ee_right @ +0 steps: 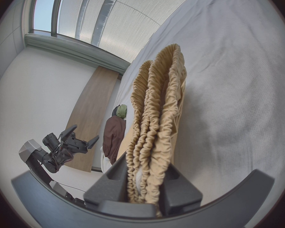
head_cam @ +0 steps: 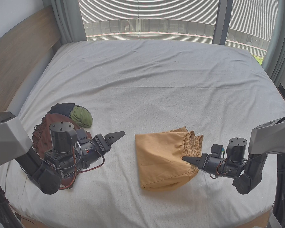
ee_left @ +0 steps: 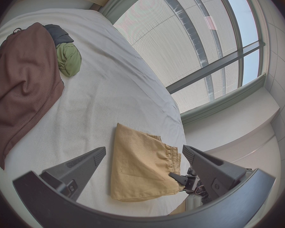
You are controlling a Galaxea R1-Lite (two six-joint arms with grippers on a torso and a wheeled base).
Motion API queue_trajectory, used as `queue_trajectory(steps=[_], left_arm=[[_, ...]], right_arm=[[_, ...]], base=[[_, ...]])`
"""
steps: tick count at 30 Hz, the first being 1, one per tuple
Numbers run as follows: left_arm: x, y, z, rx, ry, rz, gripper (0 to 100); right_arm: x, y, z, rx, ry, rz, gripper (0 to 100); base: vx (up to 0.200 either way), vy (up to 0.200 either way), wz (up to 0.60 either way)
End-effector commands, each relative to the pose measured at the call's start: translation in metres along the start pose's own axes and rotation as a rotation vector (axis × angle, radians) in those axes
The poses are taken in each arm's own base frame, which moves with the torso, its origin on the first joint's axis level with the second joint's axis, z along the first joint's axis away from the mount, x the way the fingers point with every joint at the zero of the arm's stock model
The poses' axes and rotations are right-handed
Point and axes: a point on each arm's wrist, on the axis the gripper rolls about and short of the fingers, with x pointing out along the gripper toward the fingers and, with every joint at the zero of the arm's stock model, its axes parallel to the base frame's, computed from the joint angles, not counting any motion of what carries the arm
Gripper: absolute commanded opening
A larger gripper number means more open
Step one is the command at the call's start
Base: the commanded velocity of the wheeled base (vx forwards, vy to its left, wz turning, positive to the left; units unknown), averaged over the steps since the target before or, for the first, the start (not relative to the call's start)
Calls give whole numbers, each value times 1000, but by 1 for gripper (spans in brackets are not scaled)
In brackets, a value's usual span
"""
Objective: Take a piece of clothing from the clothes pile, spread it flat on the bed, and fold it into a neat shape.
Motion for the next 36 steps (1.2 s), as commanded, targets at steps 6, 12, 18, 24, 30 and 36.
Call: queue_trajectory(steps=[6,12,18,24,30,36], left_arm=[[-3,-1,1,0,-4,-2,100],[-3,-1,1,0,-4,-2,100],[-3,-1,1,0,-4,-2,100],[-3,-1,1,0,-4,-2,100],[-3,-1,1,0,-3,-1,100],[-5,1,-2,-1,4,7,100]], right_arm=[[-1,26,7,-47,-17,71,0],[0,35,14,-70,-40,100,0],[1,58,31,-55,-93,180,0],[7,69,43,-81,-113,242,0],[16,79,57,-118,-151,292,0],[26,85,69,-143,-185,331,0]], base=[[0,0,0],[0,0,0],[0,0,0],[0,0,0],[0,0,0],[0,0,0]])
